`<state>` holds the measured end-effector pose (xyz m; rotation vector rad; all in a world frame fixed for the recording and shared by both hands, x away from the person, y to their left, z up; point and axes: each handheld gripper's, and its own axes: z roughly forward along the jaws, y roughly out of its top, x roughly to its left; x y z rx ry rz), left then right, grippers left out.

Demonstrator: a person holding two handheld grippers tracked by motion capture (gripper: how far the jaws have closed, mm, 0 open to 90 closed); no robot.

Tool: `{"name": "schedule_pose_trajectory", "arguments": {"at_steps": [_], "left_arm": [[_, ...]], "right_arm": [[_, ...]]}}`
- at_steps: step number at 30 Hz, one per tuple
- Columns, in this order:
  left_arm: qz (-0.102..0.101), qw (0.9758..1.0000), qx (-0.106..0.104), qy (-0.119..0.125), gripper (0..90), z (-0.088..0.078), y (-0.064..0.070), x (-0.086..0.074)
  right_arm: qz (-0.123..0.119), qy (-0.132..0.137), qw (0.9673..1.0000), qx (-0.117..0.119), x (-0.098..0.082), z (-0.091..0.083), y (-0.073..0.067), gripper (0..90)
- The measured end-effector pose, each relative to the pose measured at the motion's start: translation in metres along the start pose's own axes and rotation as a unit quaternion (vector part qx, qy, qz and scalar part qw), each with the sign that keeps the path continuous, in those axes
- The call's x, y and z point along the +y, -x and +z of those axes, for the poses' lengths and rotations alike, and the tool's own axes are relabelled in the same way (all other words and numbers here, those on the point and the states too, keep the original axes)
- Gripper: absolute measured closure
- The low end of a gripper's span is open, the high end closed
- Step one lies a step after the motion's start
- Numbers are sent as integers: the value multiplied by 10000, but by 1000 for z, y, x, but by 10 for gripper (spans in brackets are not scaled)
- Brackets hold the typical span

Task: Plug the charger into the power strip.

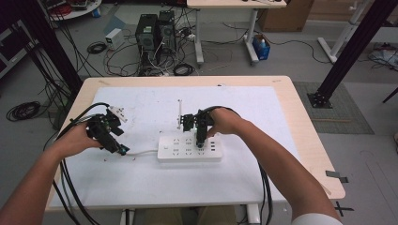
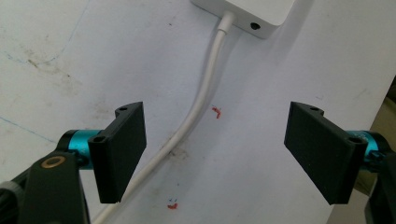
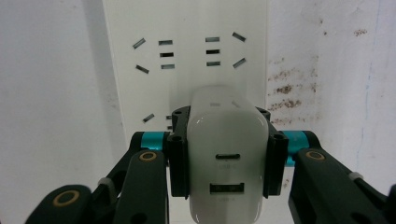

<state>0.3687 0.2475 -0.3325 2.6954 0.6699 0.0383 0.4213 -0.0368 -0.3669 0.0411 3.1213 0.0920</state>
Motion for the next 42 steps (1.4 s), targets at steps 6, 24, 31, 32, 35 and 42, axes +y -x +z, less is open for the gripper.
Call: {"name": "schedule_pose_trajectory", "arguments": {"at_steps": [6,24,31,32,35,42], "left_arm": [[-27,10000,-18,2,211,1,-1,-2],[-25,10000,9,32,211,2,0,-5],[-43,9999,21,114,211,-2,-1,-3],[-32,9999,49,120,211,-3,-1,-2],[39,9998,74,186,211,-7,-2,0],[-17,9993,258,266,210,-13,-3,6]], "right_arm": [[-294,-226,9989,-300,7,3,-10,628],[32,294,9996,10,-5,5,0,609],[1207,1436,9819,266,-32,-29,21,213],[1361,1568,9779,236,-38,-35,21,193],[1705,1727,9701,-45,-55,-49,19,181],[2295,2209,9471,-379,-112,-83,7,106]]}}
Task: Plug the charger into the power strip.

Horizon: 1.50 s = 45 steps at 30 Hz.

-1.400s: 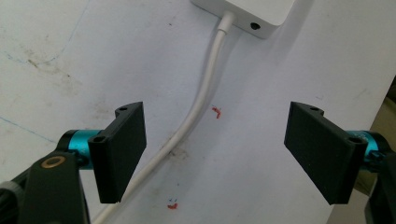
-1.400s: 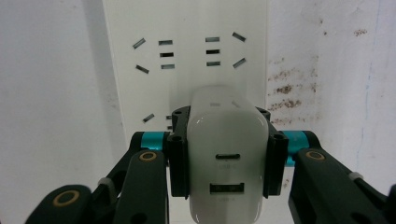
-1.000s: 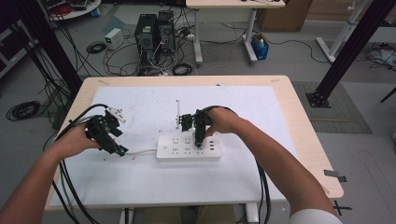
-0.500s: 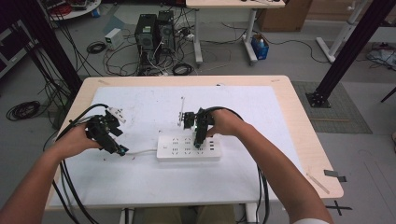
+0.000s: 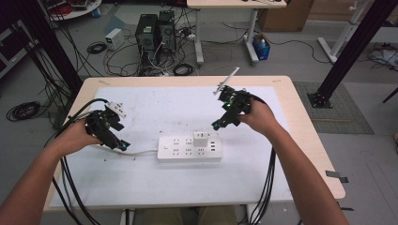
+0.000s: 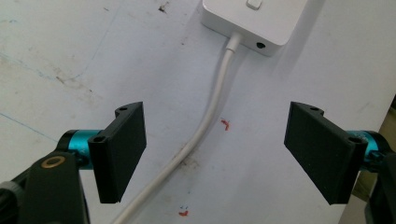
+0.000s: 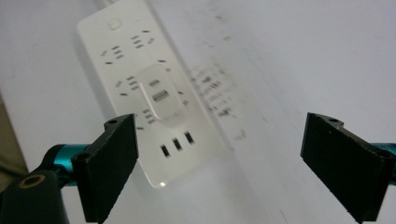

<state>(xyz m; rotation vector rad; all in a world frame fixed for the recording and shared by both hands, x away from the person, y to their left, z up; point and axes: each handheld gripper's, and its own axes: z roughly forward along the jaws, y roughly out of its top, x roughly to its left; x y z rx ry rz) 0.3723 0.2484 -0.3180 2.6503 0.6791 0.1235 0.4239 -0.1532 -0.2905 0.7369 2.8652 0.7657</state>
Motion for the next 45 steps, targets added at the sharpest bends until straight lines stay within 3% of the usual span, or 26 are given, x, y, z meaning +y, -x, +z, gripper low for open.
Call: {"name": "schedule_pose_trajectory", "arguments": {"at_steps": [1,3,7,16,23,45], "left_arm": [[-70,10000,24,23,210,0,0,1],[-114,9999,73,27,211,-1,-1,3],[-115,9997,202,63,210,-4,-1,7],[-81,9992,374,95,210,-8,-2,10],[-61,9989,433,149,210,-10,0,9],[-86,9983,547,169,210,-12,3,6]], "right_arm": [[98,19,9999,-24,-6,-7,2,106],[215,26,9996,-194,-18,-19,3,14],[376,-152,9980,-486,-40,-37,4,8],[502,-312,9958,-692,-71,-53,-4,9],[557,-358,9953,-712,-82,-52,-8,9],[613,-412,9954,-607,-88,-35,-7,9]]}}
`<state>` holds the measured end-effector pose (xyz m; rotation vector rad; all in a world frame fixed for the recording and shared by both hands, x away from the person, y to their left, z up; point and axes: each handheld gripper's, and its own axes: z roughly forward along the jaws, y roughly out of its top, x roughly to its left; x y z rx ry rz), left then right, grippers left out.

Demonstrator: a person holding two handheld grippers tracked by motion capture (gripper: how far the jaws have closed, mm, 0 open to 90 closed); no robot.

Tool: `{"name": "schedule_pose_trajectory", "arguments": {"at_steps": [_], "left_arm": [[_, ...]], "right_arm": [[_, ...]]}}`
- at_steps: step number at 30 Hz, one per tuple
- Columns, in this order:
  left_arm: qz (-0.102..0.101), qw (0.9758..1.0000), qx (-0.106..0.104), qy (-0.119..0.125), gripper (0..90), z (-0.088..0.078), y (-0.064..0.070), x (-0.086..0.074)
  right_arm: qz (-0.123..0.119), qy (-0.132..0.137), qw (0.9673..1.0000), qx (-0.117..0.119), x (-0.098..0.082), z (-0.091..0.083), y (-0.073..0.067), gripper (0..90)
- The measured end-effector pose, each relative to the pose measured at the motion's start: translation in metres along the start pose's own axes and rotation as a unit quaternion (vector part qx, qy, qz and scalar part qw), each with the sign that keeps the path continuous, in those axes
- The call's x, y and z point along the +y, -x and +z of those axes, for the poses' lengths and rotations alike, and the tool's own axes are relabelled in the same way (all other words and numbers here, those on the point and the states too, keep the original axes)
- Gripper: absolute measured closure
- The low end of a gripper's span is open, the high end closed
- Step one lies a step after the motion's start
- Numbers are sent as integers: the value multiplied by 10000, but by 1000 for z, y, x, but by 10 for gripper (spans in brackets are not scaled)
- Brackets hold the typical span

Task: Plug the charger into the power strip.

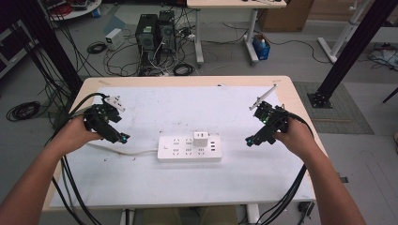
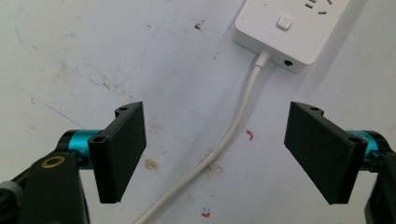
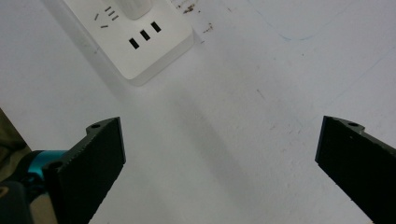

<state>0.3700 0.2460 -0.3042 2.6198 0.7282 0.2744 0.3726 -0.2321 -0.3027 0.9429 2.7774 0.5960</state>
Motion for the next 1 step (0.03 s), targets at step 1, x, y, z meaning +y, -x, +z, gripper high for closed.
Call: {"name": "schedule_pose_trajectory", "arguments": {"at_steps": [1], "left_arm": [[-1,10000,10,2,211,0,1,0]], "right_arm": [[-15,21,10000,-1,0,0,0,9]]}}
